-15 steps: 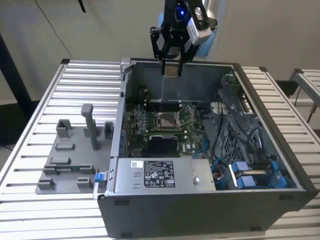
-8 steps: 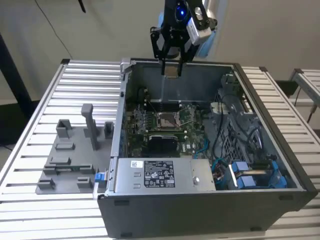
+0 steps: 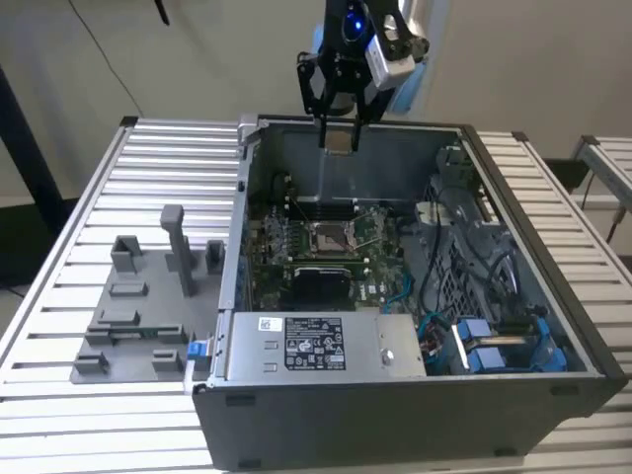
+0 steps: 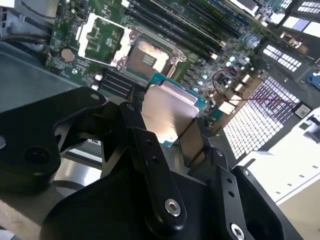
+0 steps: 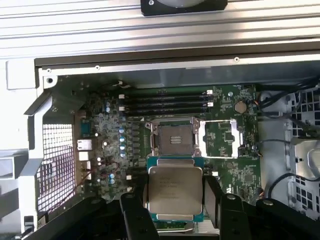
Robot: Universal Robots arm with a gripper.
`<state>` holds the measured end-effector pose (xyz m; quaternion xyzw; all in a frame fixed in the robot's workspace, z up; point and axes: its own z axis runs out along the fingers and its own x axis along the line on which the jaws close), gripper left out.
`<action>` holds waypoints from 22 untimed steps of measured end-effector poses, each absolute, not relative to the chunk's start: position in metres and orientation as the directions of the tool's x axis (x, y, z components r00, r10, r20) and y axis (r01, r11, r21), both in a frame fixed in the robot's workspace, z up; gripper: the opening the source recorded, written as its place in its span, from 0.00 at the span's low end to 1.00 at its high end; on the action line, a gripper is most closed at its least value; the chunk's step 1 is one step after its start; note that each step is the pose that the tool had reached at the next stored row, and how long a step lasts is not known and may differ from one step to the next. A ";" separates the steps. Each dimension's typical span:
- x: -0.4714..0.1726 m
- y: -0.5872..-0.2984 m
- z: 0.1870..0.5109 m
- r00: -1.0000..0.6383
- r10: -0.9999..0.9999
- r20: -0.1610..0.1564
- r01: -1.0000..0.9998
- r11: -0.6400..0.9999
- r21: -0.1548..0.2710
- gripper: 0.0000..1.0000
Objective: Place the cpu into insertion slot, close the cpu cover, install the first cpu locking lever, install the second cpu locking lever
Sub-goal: 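Place the cpu into insertion slot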
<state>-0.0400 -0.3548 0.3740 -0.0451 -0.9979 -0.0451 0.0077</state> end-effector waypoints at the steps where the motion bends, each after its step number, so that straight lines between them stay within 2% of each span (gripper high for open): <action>1: -0.040 -0.355 0.374 -0.995 0.102 0.019 0.103 0.991 0.089 0.55; 22: -0.040 -0.355 0.373 -0.922 0.387 0.019 0.387 0.918 0.089 0.55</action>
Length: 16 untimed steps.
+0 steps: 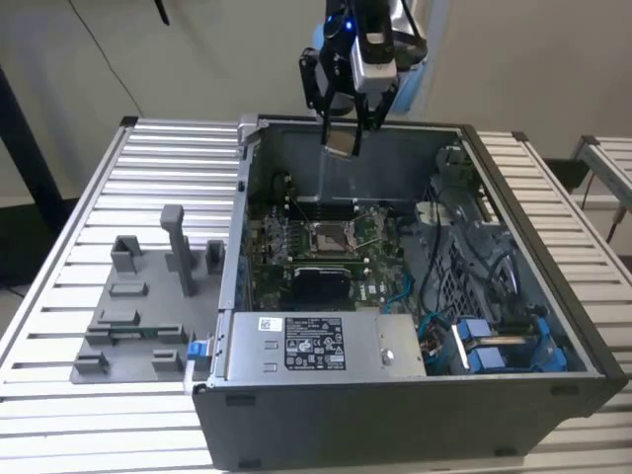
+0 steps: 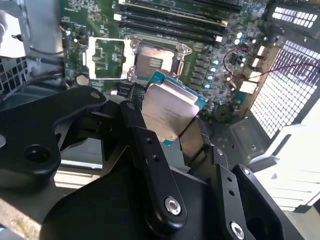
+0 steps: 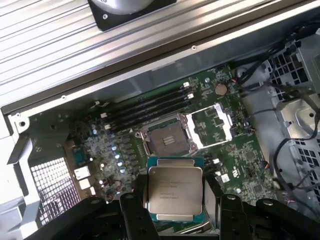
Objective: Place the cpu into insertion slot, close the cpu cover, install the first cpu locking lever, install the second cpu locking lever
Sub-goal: 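Place the cpu into insertion slot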
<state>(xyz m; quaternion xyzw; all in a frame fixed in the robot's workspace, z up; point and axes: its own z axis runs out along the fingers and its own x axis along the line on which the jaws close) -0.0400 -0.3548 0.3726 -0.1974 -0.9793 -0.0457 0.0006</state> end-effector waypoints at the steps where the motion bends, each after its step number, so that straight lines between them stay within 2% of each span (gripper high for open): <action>1: -0.040 -0.355 0.373 -0.917 0.399 0.019 0.399 0.913 0.089 0.55; 16: -0.040 -0.355 0.371 -0.818 0.575 0.019 0.575 0.813 0.089 0.55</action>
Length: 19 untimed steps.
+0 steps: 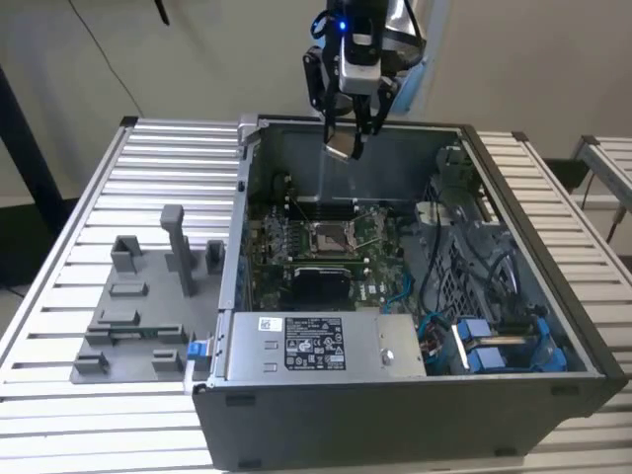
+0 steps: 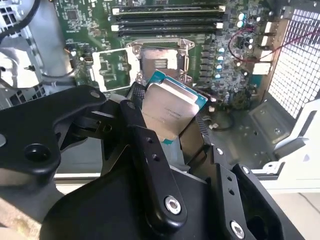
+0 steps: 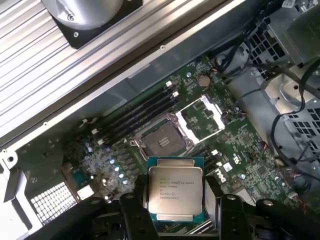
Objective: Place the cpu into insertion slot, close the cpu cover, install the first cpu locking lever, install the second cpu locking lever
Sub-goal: 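Place the cpu into insertion slot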
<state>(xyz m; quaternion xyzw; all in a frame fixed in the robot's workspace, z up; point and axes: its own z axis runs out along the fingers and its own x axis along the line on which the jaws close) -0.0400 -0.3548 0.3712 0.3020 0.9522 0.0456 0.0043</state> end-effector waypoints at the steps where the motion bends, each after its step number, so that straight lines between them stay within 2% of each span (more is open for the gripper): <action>1: -0.040 -0.355 0.371 -0.809 0.587 0.019 0.586 0.805 0.089 0.55; 19: -0.040 -0.355 0.369 -0.648 0.761 0.019 0.760 0.644 0.089 0.55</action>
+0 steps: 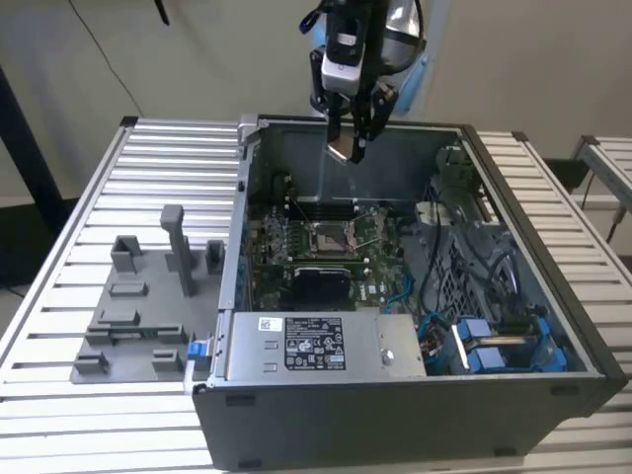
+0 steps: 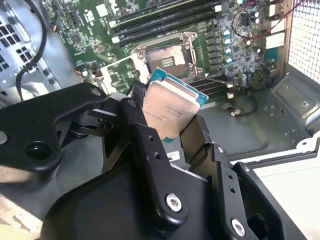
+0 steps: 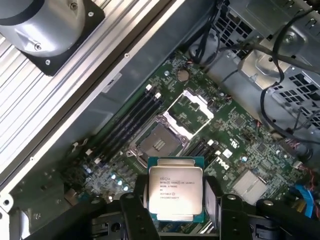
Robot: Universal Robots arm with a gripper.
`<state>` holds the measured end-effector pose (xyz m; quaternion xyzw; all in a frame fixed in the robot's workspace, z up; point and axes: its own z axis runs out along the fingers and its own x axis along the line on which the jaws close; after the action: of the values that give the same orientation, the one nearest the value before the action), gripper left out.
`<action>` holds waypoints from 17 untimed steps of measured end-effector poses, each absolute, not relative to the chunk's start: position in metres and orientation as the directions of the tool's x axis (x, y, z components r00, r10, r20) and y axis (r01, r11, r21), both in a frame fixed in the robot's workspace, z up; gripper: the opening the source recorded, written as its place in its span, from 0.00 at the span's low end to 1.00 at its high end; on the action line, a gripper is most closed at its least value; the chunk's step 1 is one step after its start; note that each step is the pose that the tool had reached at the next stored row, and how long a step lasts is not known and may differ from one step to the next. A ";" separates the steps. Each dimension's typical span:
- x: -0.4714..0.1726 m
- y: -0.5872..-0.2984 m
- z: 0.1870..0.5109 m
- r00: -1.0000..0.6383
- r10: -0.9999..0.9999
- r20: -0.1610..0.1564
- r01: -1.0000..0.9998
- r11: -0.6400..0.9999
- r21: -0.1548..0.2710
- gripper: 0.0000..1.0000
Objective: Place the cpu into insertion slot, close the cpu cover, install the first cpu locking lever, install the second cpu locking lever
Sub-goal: 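Place the cpu into insertion slot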
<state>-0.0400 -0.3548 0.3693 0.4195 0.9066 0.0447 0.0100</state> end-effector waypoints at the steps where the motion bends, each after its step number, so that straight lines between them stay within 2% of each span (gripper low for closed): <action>1: -0.040 -0.355 0.369 -0.637 0.770 0.019 0.769 0.633 0.089 0.55; 17: -0.040 -0.355 0.366 -0.417 0.909 0.019 0.906 0.414 0.089 0.55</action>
<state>-0.0400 -0.3548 0.3664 0.5398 0.8405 0.0429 0.0160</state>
